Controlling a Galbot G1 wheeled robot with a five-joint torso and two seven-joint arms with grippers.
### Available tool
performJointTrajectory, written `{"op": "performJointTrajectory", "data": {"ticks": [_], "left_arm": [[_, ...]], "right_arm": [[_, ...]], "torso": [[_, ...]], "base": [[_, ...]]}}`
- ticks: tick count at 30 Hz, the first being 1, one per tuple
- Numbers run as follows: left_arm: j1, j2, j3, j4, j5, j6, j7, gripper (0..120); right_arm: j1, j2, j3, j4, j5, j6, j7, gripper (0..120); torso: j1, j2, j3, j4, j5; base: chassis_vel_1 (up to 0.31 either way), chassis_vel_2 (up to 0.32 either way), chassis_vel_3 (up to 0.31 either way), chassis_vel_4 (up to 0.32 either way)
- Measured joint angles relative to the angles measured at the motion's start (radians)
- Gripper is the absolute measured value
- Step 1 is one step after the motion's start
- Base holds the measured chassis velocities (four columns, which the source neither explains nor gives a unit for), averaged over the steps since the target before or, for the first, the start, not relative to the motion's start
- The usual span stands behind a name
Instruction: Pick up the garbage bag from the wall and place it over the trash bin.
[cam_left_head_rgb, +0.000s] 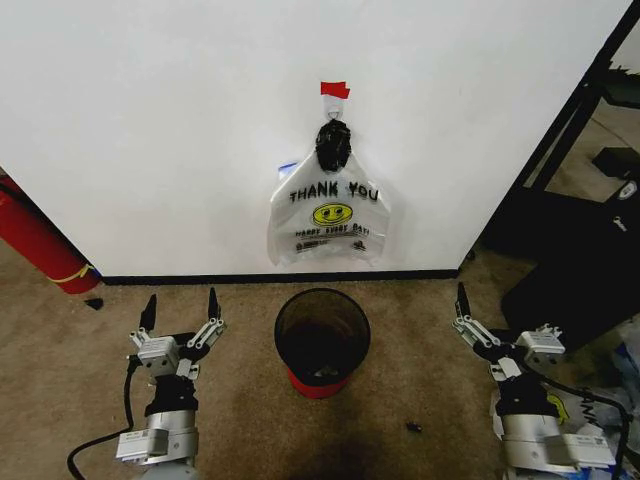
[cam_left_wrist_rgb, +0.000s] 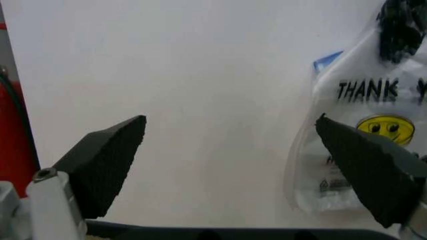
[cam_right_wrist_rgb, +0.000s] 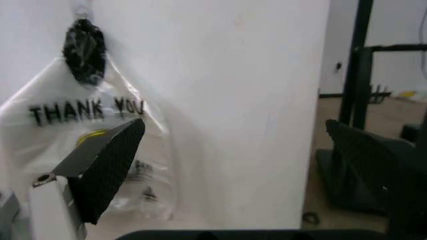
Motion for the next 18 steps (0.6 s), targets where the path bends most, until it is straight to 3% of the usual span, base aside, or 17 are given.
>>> {"op": "performJointTrajectory", "data": {"ticks": [6, 8, 10, 12, 18], "left_arm": [[0.010, 0.008, -0.007, -0.005, 0.004, -0.001, -0.001, 100], [0.009, -0.001, -0.003, -0.003, 0.013, 0.000, -0.001, 100], [0.028, -0.022, -0.002, -0.011, 0.025, -0.004, -0.001, 100], [0.050, -0.031, -0.004, -0.031, 0.045, -0.008, -0.001, 100], [0.085, -0.040, -0.027, -0.069, 0.069, -0.011, -0.001, 100]], "right_arm": [[0.059, -0.090, -0.032, -0.024, 0.168, -0.053, -0.018, 100], [0.109, -0.138, -0.042, -0.058, 0.250, -0.083, -0.041, 100], [0.241, -0.212, -0.080, -0.151, 0.367, -0.120, -0.092, 100], [0.388, -0.270, -0.141, -0.248, 0.500, -0.162, -0.151, 100], [0.697, -0.288, -0.310, -0.433, 0.611, -0.197, -0.192, 100]], "torso": [[0.000, 0.000, 0.000, 0.0003, 0.0001], [0.000, 0.000, 0.000, -0.0006, -0.0002], [0.000, 0.000, 0.000, 0.0006, 0.0006], [0.000, 0.000, 0.000, 0.0002, 0.0001], [0.000, 0.000, 0.000, 0.0006, 0.0001]], "base": [[0.000, 0.000, 0.000, 0.000], [0.000, 0.000, 0.000, 0.000], [0.000, 0.000, 0.000, 0.000], [0.000, 0.000, 0.000, 0.000], [0.000, 0.000, 0.000, 0.000]]}}
